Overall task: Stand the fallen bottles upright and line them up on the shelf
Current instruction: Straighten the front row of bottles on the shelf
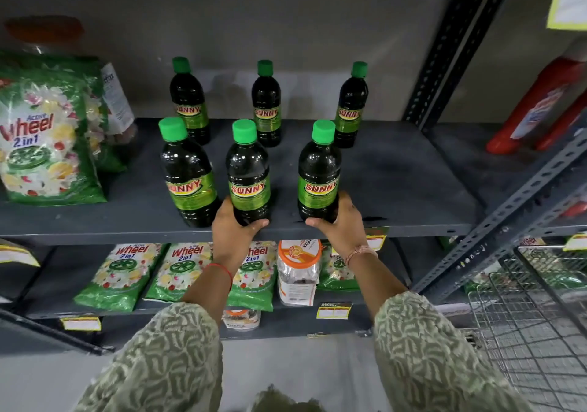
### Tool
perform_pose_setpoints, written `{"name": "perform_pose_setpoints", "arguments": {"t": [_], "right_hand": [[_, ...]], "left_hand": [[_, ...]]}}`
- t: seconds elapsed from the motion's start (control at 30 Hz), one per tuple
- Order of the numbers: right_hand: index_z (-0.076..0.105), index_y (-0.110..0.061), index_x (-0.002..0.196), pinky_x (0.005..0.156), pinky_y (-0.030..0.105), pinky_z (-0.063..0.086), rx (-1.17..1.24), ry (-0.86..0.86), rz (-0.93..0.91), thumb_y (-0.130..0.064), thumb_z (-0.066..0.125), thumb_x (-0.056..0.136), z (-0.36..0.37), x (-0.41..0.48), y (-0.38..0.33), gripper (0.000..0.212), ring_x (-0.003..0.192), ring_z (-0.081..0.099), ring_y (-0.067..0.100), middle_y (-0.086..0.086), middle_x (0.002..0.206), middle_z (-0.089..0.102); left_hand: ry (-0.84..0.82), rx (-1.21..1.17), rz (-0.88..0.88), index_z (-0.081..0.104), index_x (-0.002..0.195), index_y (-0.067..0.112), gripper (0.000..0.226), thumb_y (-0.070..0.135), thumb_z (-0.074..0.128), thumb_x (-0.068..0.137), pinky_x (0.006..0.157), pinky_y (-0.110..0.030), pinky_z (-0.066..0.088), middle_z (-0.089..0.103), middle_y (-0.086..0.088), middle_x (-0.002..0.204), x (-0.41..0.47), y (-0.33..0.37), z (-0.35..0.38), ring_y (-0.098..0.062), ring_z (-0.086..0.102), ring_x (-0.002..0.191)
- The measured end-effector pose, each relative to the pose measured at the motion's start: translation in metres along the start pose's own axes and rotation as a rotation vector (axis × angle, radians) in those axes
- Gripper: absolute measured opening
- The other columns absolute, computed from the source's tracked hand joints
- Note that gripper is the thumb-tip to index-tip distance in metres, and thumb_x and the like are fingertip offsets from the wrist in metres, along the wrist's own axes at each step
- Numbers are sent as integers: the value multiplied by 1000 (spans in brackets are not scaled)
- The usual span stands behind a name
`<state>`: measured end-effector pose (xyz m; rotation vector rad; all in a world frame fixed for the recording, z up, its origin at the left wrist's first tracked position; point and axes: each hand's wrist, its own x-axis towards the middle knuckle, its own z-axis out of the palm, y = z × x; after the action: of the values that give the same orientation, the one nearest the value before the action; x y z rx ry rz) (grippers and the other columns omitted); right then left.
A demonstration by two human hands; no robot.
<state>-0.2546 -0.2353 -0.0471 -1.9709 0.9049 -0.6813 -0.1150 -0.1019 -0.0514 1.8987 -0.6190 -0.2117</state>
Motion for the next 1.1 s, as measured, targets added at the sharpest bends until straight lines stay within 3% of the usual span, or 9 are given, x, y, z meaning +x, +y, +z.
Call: {"name": "perform_pose_setpoints", "arguments": {"t": [0.13, 0.27, 0.57, 0.67, 0.77, 0.83, 0.9, 1.0, 1.1], "right_hand": [[45, -5, 114, 82, 27, 40, -20, 41, 20, -14, 77, 67, -32, 7, 19, 57, 105, 55, 24, 13, 114, 60], [45, -4, 114, 81, 26, 38, -43, 82, 43, -12, 76, 68, -64, 12, 38, 56, 109, 55, 28, 15, 115, 60], [42, -6, 119, 85, 26, 39, -35, 53, 69, -11, 75, 70, -86, 16, 53, 59, 113, 53, 27, 14, 119, 59], [33, -8, 131, 92, 27, 37, 0, 52, 80, -13, 79, 65, -85, 13, 54, 80, 119, 48, 22, 10, 128, 53], [11, -18, 143, 111, 35, 26, 130, 181, 119, -20, 84, 58, -72, -11, 54, 112, 135, 27, 18, 7, 149, 27], [19, -17, 141, 111, 34, 22, 91, 311, 114, -31, 78, 65, -51, -42, 51, 97, 135, 21, 19, 13, 147, 23], [37, -12, 131, 105, 25, 26, 19, 343, -45, -48, 67, 71, -23, -72, 37, 76, 123, 28, 12, 18, 134, 37], [41, -14, 126, 97, 27, 40, 58, 151, -122, -43, 68, 72, 11, -64, 6, 67, 113, 41, 12, 6, 126, 40], [27, -15, 136, 106, 36, 37, 134, -94, 6, -22, 83, 60, 25, -14, -17, 95, 124, 40, 20, 8, 139, 35]], "left_hand": [[-2, 25, 22, 53, 112, 3, 58, 11, 81, 61, 85, -27, 40, 63, -17, 114, 1, 5, 11, -21, 55, 101], [-22, 56, 34, 53, 110, 5, 60, 17, 82, 59, 86, -29, 42, 64, -18, 113, 3, 10, 34, -30, 57, 107], [-41, 55, 64, 53, 113, 7, 61, 18, 82, 60, 87, -27, 41, 64, -14, 114, -1, 18, 43, -26, 58, 106], [-93, 46, 72, 52, 114, 9, 61, 19, 81, 61, 88, -28, 41, 63, -13, 116, -3, 19, 40, -19, 55, 102], [-97, -3, 47, 47, 122, 10, 65, 21, 78, 66, 93, -34, 46, 59, -13, 121, -10, 13, 26, -17, 53, 104], [-9, 8, 52, 45, 124, 4, 66, 19, 76, 68, 87, -29, 45, 56, -18, 118, -20, 1, 9, -21, 52, 100], [162, 78, 62, 47, 114, -4, 60, 20, 76, 68, 80, -27, 40, 50, -26, 110, -30, -11, -9, -29, 48, 95], [377, 124, 22, 42, 108, -8, 70, 25, 81, 60, 91, -49, 39, 43, -33, 112, -25, -28, -36, -45, 42, 106], [342, 88, -54, 35, 124, -5, 93, 27, 85, 54, 106, -51, 35, 42, -28, 129, 0, -36, -54, -40, 40, 123]]}}
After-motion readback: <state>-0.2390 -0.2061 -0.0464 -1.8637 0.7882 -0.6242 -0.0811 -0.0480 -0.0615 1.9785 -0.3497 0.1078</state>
